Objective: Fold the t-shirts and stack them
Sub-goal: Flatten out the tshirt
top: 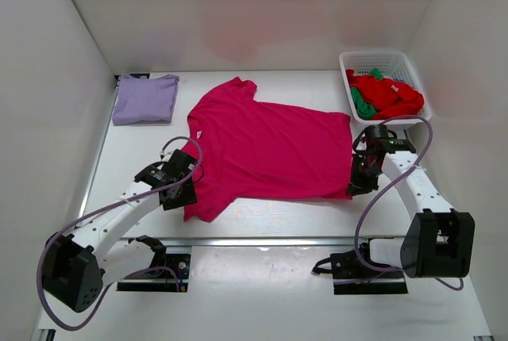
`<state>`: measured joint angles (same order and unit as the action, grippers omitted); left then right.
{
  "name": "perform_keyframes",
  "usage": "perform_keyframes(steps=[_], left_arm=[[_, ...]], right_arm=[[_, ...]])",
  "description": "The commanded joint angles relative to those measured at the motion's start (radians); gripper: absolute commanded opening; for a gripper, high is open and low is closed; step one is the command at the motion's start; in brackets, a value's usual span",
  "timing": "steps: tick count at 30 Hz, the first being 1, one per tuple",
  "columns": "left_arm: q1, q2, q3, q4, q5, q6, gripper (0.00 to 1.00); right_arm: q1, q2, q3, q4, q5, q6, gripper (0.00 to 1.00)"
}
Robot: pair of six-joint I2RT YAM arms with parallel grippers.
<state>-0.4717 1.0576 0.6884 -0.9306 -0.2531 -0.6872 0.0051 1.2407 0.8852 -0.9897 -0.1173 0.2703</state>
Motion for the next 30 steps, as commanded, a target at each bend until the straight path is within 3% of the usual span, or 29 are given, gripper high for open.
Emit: perform_keyframes(steps=[1,6,11,15,18,21,30], left_arm=[[-0.054,0.005,0.0,0.048,-0.006,-0.047,0.6],[-0.102,0.021,-0.029,0.041,0.006,-0.093,0.57],[-0.134,0.027,-0.078,0.004,-0.008,-0.14,0.54],[-0.163,0.036,-0.087,0.001,-0.021,-0.185,0.56],[-0.168,0.024,-0.118,0.027,-0.018,-0.218,0.55],[-0.168,0.013,-0.148,0.079,-0.051,-0.258,0.54],[-0.191,0.008,-0.135,0.113,-0.209,-0.327,0.52]], right_arm=[[0.004,0.028,0.017,0.02,-0.004,-0.013,0.16],[0.004,0.017,-0.005,0.039,-0.045,0.012,0.27],[0.009,0.005,-0.011,0.023,-0.05,0.02,0.51],[0.039,-0.015,-0.034,0.029,-0.041,0.072,0.61],[0.055,-0.029,-0.04,0.029,-0.03,0.107,0.6],[0.045,-0.079,-0.071,0.052,-0.039,0.161,0.54],[0.066,-0.156,-0.117,0.108,0.053,0.247,0.54]])
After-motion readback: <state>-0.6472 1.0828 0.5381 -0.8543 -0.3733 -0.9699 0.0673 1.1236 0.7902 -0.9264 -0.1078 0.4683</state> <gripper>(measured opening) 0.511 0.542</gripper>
